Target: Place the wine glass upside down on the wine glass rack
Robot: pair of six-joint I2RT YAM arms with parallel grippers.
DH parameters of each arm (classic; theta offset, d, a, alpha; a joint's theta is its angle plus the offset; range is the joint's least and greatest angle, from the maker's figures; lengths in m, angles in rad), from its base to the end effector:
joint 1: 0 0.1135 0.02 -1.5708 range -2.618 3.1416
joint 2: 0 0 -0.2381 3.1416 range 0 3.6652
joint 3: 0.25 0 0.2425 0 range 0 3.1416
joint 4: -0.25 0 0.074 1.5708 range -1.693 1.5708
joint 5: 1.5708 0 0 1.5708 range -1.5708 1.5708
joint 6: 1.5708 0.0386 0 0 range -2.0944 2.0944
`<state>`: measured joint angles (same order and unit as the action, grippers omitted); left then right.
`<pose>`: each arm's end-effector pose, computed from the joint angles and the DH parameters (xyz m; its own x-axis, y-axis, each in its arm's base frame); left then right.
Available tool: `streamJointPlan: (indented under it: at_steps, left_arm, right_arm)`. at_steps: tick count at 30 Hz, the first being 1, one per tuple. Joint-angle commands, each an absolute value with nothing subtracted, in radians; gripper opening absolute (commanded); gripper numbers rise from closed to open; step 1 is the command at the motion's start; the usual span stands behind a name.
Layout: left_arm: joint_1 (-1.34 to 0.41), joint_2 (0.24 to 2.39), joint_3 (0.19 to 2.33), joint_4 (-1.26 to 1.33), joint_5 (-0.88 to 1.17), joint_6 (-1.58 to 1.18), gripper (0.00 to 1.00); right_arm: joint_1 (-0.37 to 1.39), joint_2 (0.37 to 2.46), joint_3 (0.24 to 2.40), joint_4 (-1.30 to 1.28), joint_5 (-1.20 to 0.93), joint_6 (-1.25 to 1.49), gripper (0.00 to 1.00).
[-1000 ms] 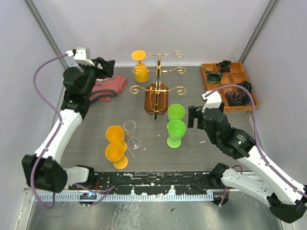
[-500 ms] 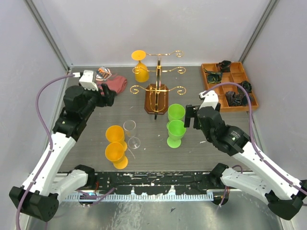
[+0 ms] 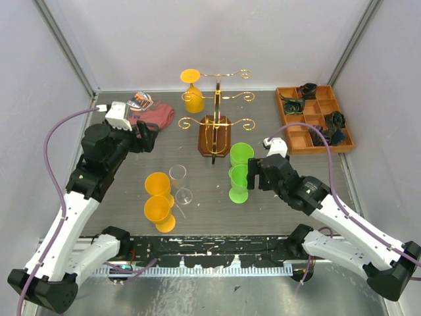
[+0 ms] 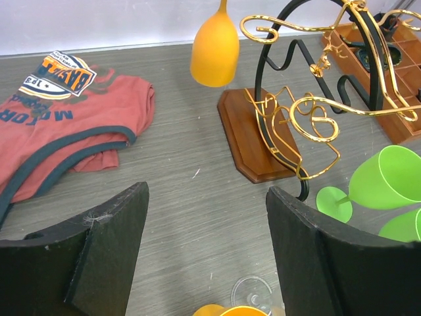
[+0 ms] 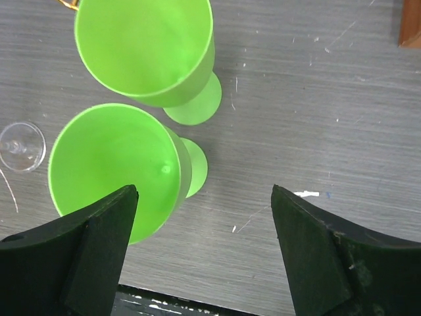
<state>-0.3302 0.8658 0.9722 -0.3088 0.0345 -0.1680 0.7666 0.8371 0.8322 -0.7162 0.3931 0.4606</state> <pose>0.1918 -0.0672 0.3568 -0.2470 -0.0920 -0.9646 0.3192 0.9322 -0.1706 0.1386 0.1129 0.2768 -0.6187 -0.0258 -0.7852 -0.1770 0.9783 0.1073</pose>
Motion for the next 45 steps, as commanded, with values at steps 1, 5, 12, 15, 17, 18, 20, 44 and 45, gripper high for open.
streamJointPlan:
  at_steps: [1,5,12,15,17,18,20,44,45]
  left_arm:
    - [-0.335,0.872,0.976,-0.314,0.032,-0.161,0.79]
    - [-0.336,0.886,0.979,-0.310,0.030,-0.160,0.79]
    - [-0.339,0.897,0.986,-0.308,0.034,-0.156,0.79]
    - [-0.343,0.902,0.997,-0.306,0.036,-0.158,0.78]
    - [-0.352,0.907,1.012,-0.317,0.026,-0.147,0.77]
    - [-0.360,0.910,1.025,-0.321,0.012,-0.141,0.77]
    - [-0.386,0.914,1.041,-0.324,-0.019,-0.129,0.77]
    - [-0.617,1.123,1.441,-0.419,-0.378,-0.658,0.78]
    - [-0.617,1.131,1.462,-0.419,-0.376,-0.688,0.77]
  right_arm:
    - [0.772,0.831,0.799,-0.701,0.384,0.498,0.85]
    - [0.772,0.848,0.782,-0.682,0.387,0.488,0.67]
    - [0.773,0.852,0.843,-0.732,0.468,0.496,0.10]
    - [0.772,0.824,0.875,-0.791,0.552,0.521,0.01]
    - [0.772,0.812,0.907,-0.865,0.657,0.573,0.01]
    - [0.772,0.801,0.928,-0.891,0.695,0.595,0.01]
    - [0.773,0.787,0.982,-0.968,0.801,0.647,0.01]
    - [0.772,0.688,0.980,0.266,0.625,-0.189,0.01]
    - [0.773,0.715,0.974,0.319,0.584,-0.188,0.01]
